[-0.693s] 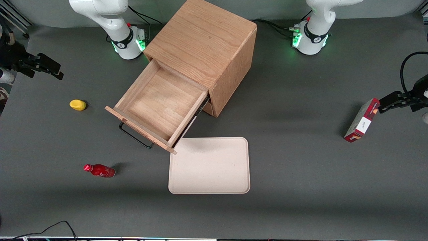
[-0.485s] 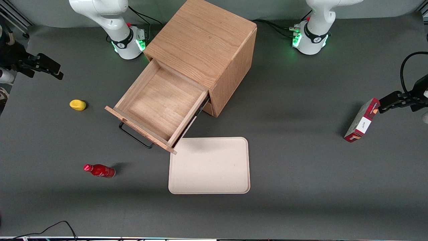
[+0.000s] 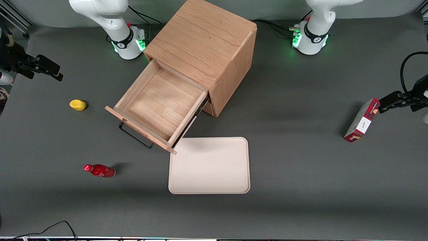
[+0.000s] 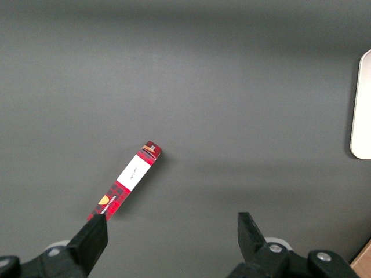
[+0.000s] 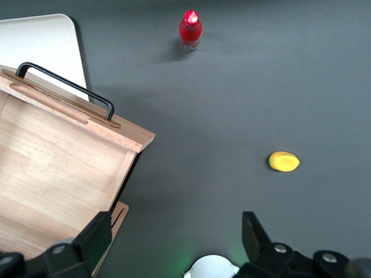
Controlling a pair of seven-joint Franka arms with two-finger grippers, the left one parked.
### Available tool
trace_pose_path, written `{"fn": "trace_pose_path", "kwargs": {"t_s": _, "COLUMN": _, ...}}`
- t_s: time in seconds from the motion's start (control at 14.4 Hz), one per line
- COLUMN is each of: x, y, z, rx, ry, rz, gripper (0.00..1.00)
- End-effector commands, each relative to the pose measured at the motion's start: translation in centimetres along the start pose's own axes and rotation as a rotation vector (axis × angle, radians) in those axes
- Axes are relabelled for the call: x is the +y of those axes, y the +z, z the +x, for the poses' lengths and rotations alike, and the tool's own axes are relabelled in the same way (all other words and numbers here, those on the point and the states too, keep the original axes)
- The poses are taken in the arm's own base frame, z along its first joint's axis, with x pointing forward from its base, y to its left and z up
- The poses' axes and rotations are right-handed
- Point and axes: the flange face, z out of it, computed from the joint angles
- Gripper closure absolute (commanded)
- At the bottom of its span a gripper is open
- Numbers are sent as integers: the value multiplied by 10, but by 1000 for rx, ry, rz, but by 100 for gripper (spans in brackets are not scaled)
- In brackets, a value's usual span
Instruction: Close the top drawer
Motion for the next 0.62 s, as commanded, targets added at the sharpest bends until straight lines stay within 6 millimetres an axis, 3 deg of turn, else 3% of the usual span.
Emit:
{"fn": "trace_pose_path", "kwargs": {"t_s": 0.0, "x": 0, "y": -5, "z": 3, "rx": -6, "ry": -15, "rz": 5, "gripper": 0}}
{"fn": "trace_pose_path", "kwargs": {"t_s": 0.42, "x": -2, "y": -5, "z": 5, "rx": -4, "ry": -23, "rz": 12, "gripper": 0}}
{"fn": "trace_pose_path", "kwargs": {"t_s": 0.55, "x": -13, "y": -11, "z": 10, "rx": 11, "ry": -41, "rz": 17, "gripper": 0}}
